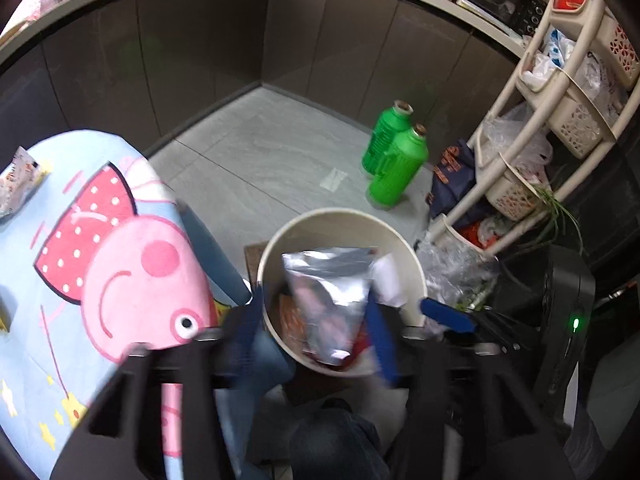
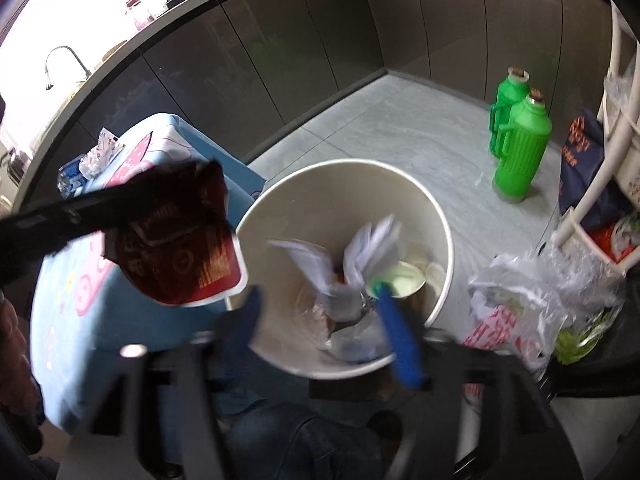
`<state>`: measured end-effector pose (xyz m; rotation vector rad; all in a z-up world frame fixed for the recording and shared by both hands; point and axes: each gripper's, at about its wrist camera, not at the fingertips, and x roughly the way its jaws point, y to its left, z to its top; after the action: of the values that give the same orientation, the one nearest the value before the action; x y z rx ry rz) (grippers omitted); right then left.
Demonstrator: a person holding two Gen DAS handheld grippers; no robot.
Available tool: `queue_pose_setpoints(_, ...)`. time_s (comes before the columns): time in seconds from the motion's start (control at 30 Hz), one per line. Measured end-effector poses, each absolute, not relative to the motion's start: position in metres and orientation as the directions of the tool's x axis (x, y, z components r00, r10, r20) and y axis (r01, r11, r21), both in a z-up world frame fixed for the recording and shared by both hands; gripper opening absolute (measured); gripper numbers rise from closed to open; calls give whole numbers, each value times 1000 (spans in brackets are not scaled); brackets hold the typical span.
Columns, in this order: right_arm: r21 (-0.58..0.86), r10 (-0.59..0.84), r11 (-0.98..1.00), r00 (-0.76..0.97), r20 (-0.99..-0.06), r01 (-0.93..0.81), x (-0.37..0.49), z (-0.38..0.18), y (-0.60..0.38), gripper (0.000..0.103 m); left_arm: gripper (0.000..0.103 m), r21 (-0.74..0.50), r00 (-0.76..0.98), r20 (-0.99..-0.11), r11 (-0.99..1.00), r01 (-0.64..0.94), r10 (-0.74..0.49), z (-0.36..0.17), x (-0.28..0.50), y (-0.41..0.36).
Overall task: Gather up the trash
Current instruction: 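Carry the red foil bag and white wrapper to the bin and release both, then return both tools to the table and grasp the yellow wrapper with the right tool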
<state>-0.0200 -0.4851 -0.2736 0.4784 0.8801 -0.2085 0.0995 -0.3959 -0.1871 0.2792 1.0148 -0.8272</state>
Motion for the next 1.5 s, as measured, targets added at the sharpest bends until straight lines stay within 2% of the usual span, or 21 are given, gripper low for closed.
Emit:
queue_pose_setpoints(0.03,313,19,880,632,-774,357,-20,-274,-485,83,69,-151,280,-830,677,720,-483,-185,99,-395)
queue_pose_setpoints(0.07,308,17,886,640,-769,346,-21,-273,-485,91,72,-143,296,-824,683,716,-483,-183,99,-395)
queue_pose_setpoints(0.13,291,6,896,646,-764,335,-22,-273,-483,96,80,-132,316,-818,692,710,-480,-180,99,-394)
queue_pose_setpoints(0.23,298,13,893,642,-766,338,-26,-273,-484,99,91,-126,338,-815,714,689,-470,-177,101,-390)
queue_pose_setpoints(0.33,303,18,891,640,-768,338,-29,-270,-482,100,94,-129,353,-808,726,676,-472,-172,101,-384)
queue_pose_setpoints(1.0,276,34,933,706,-708,231,-32,-193,-425,100,94,-208,396,-759,769,604,-516,-112,93,-315)
queue_pose_setpoints(1.2,263,28,940,720,-694,217,-28,-183,-415,100,94,-202,385,-754,747,634,-531,-107,98,-321)
queue_pose_setpoints(1.4,279,22,928,709,-705,248,-29,-194,-430,100,94,-148,342,-804,720,678,-487,-124,115,-365)
queue_pose_setpoints(1.5,297,20,913,699,-714,278,-29,-204,-443,100,94,-191,188,-881,688,700,-435,-147,129,-395)
